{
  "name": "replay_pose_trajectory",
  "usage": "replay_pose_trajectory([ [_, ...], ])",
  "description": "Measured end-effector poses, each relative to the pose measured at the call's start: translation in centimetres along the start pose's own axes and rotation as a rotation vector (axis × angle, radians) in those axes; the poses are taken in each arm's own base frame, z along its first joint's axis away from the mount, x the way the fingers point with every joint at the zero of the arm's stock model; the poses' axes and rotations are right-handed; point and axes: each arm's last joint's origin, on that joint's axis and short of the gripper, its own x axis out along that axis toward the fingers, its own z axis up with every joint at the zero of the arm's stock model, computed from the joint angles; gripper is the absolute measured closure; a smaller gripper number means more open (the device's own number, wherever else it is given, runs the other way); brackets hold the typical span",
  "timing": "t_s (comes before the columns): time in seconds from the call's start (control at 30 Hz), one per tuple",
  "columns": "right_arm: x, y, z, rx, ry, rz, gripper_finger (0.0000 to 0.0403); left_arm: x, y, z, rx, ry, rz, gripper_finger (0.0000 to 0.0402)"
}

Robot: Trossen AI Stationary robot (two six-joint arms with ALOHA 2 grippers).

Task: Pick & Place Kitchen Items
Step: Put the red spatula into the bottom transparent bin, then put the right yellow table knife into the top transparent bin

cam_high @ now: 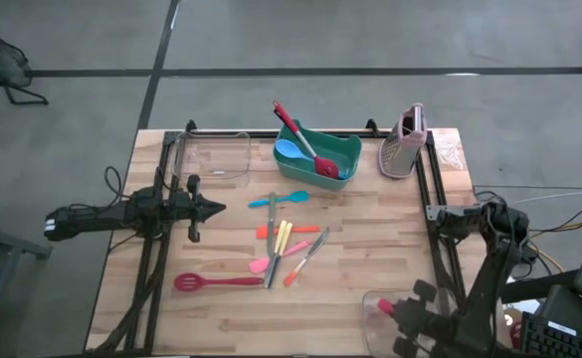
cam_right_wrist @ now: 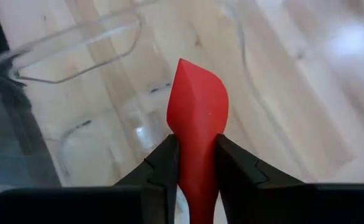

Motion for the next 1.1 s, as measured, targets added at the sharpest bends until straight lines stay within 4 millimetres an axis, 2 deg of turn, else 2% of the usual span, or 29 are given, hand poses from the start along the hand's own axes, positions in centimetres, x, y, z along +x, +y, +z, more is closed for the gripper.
replay_pose_trajectory([
  [0.17, 1.3, -0.7, -0.7, 0.093, 0.006, 0.018, 0.0276, 0.0, 0.0, 0.0, 0.000, 0.000, 0.000, 0.0383],
  [0.37, 1.4, -0.9, -0.7, 0.125, 0.011, -0.004, 0.0221, 0.0, 0.0, 0.0, 0.000, 0.000, 0.000, 0.0383],
  [0.5, 0.5, -0.7, 0.0, 0.146, 0.010, -0.017, 0.0197, 0.0, 0.0, 0.0, 0.000, 0.000, 0.000, 0.0383],
  [0.63, -0.3, -0.5, 1.6, 0.130, -0.012, -0.046, 0.0188, 0.0, 0.0, 0.0, 0.000, 0.000, 0.000, 0.0383],
  [0.73, -0.9, -0.6, 3.0, 0.094, -0.024, -0.089, 0.0191, 0.0, 0.0, 0.0, 0.000, 0.000, 0.000, 0.0383],
  [0.9, -1.0, -0.6, 5.6, 0.078, -0.182, -0.090, 0.0215, 0.0, 0.0, 0.0, 0.000, 0.000, 0.000, 0.0383],
  [1.1, -0.6, -0.8, 10.8, -0.050, -0.254, -0.002, 0.0300, 0.0, 0.0, 0.0, 0.000, 0.000, 0.000, 0.0383],
])
